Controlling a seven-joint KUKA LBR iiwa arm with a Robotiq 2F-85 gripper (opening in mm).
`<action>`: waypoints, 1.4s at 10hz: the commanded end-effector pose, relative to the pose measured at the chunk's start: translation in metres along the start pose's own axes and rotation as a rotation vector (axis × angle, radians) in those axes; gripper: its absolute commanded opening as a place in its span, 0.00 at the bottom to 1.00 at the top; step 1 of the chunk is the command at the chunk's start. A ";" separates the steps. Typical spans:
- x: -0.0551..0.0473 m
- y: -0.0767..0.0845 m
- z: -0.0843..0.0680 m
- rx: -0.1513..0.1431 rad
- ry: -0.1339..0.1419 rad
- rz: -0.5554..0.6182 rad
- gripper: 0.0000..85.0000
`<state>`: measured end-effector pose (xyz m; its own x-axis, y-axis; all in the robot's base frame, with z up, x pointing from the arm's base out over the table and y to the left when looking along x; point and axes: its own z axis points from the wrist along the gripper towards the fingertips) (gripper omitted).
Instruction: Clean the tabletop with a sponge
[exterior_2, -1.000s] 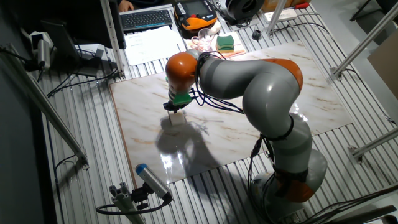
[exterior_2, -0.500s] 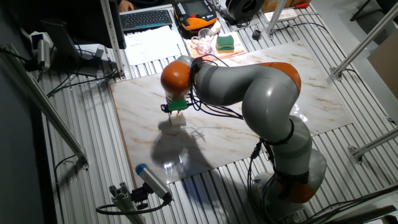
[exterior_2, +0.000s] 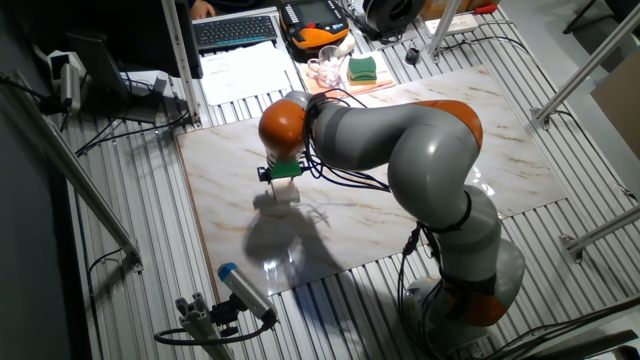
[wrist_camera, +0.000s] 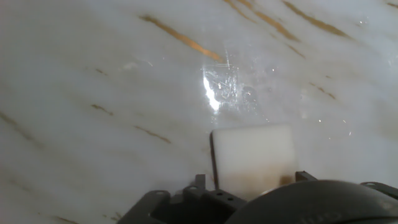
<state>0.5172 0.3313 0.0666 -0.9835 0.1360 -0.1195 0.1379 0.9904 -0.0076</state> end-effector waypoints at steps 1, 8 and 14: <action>-0.001 0.000 0.001 0.000 0.000 0.000 0.80; -0.006 -0.004 0.007 0.010 -0.010 -0.044 0.80; -0.005 -0.006 0.011 0.008 -0.006 -0.062 0.80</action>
<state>0.5226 0.3241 0.0565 -0.9895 0.0737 -0.1240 0.0772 0.9967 -0.0236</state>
